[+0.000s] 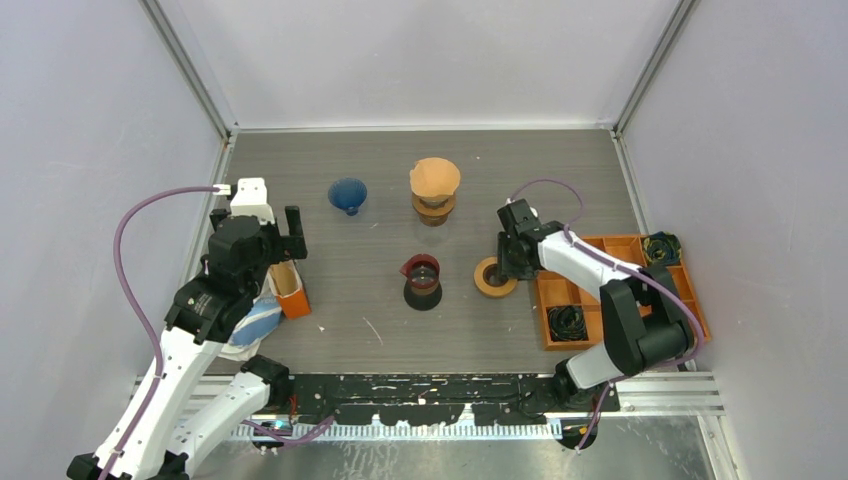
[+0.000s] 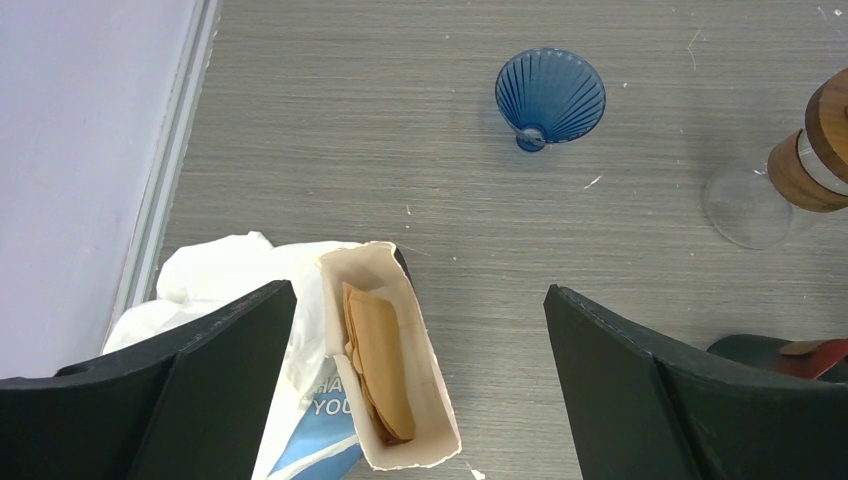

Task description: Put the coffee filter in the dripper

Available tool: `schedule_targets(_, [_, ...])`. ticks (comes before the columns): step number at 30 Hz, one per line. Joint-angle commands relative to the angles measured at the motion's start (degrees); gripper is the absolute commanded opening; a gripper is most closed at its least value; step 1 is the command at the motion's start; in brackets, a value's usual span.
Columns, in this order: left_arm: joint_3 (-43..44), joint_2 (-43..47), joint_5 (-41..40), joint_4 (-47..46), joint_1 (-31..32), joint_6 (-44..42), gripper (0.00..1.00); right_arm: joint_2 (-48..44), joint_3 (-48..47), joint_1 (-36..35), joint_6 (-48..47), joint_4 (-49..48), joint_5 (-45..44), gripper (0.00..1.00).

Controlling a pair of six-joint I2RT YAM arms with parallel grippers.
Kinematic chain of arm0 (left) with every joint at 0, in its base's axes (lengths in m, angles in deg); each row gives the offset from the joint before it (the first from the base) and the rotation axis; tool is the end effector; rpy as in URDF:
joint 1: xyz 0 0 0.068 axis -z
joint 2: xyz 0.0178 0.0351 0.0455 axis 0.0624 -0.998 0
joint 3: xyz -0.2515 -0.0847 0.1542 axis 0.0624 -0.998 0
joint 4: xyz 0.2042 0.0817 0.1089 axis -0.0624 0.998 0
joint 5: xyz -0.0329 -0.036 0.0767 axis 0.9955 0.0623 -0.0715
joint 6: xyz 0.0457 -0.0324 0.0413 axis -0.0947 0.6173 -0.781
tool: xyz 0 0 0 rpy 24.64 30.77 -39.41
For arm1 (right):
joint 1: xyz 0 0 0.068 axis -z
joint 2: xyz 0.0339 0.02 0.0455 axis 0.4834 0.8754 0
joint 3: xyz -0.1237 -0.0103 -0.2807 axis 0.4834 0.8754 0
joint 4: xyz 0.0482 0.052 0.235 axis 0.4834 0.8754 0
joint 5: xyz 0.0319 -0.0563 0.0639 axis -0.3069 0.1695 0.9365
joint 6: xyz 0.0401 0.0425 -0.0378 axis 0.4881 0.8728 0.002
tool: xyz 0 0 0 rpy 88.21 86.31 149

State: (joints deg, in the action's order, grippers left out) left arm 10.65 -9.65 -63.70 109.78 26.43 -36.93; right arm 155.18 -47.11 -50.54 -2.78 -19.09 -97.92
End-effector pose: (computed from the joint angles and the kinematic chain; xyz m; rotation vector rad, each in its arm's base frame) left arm 0.1157 -0.0226 0.3723 -0.0933 1.9280 0.0342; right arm 0.2464 0.0890 0.2016 0.0328 2.7400 0.0076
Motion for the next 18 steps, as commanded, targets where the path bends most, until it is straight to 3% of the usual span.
schedule_targets(1, [0.2,0.2,0.3,-2.9,-0.3,-0.2,0.99,-4.7,-3.9,-0.2,-0.8,1.9,0.7,0.31])
schedule_targets(18, [0.3,0.3,0.3,-2.9,-0.2,-0.2,0.99,-11.5,-16.1,-5.6,-1.9,11.0,3.4,0.27])
